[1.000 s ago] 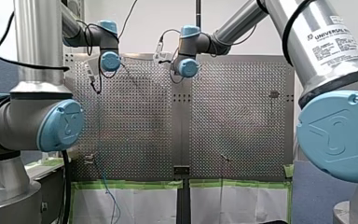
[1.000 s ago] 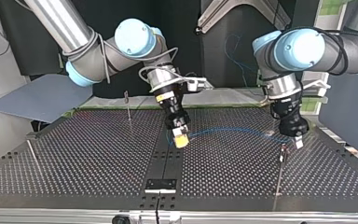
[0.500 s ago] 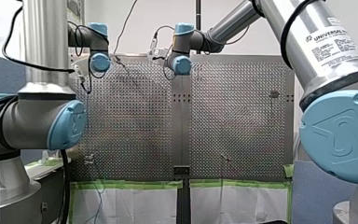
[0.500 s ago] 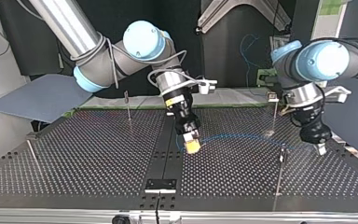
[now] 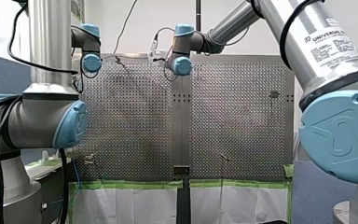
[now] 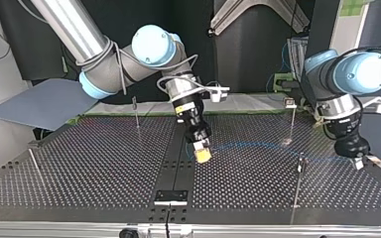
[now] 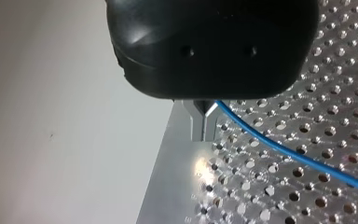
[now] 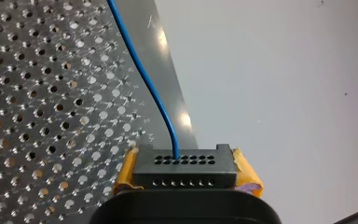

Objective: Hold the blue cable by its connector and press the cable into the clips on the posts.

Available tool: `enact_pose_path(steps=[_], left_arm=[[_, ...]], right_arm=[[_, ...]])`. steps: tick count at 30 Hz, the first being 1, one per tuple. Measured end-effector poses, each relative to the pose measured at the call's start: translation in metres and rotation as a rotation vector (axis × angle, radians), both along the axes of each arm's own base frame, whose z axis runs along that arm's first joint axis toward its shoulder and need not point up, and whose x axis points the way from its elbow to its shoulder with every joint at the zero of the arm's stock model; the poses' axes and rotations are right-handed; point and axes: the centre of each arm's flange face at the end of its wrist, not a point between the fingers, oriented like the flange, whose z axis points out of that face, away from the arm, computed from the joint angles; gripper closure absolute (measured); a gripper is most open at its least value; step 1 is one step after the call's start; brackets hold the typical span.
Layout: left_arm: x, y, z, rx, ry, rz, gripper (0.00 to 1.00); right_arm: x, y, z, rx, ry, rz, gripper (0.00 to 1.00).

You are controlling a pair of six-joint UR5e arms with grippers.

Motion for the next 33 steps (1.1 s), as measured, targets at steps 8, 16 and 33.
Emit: enact_pose_path(steps=[8, 16, 33], left_arm=[[0.009, -0.01, -0.012, 0.025, 0.029, -0.06, 0.98], [0.016, -0.014, -0.012, 0.031, 0.02, -0.098, 0.98], [0.006, -0.011, 0.001, -0.007, 0.001, -0.08, 0.98]], right_arm=[[0.0, -0.009, -0.015, 0.019, 0.014, -0.017, 1.0], [-0.003, -0.018, -0.024, 0.028, 0.024, -0.029, 1.0], [0.016, 0.001, -0.002, -0.038, 0.033, 0.025, 1.0]])
